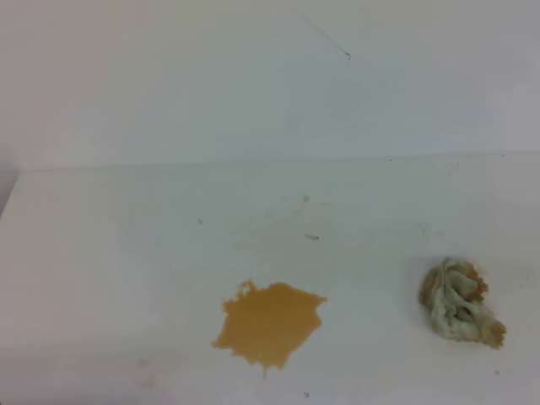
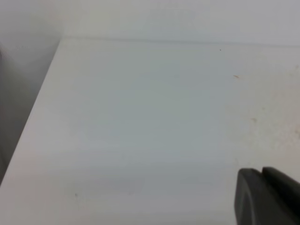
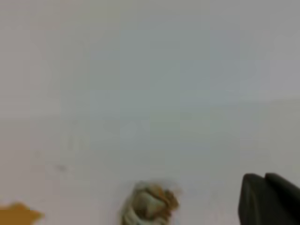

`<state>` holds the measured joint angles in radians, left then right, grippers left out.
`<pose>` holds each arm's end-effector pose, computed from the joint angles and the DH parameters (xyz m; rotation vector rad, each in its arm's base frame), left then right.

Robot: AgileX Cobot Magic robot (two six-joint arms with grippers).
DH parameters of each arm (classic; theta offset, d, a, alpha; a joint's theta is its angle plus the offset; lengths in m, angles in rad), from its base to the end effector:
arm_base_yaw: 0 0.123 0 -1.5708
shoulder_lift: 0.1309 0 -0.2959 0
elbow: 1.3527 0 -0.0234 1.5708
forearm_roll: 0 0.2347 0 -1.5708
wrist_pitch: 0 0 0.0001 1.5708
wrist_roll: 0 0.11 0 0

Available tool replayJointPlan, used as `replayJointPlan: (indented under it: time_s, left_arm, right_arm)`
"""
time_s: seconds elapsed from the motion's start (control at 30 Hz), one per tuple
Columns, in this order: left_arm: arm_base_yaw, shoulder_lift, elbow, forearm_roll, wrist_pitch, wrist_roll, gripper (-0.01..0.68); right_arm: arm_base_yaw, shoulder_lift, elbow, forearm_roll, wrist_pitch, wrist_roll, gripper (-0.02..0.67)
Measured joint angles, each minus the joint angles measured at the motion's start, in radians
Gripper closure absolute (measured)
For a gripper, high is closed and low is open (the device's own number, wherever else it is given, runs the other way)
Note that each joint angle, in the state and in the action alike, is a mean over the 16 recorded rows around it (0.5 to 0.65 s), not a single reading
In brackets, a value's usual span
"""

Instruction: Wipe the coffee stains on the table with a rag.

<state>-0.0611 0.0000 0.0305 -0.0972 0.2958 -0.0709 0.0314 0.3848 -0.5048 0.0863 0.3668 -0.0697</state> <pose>0.0462 -0.0060 0.1723 -0.0730 1.8109 -0.1855 0.0759 0.0058 0.3227 -0.0405 1.7289 0.0579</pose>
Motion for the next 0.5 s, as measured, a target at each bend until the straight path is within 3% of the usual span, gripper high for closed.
replayJointPlan:
  time_s: [0.17, 0.5]
  left_arm:
    - [0.000, 0.000, -0.002, 0.000, 0.000, 0.000, 0.672]
    - [0.000, 0.000, -0.021, 0.000, 0.000, 0.000, 0.672]
  right_arm:
    - [0.000, 0.175, -0.075, 0.149, 0.091, -0.136, 0.652]
    - [0.000, 0.449, -0.143, 0.482, 0.090, -0.427, 0.652]
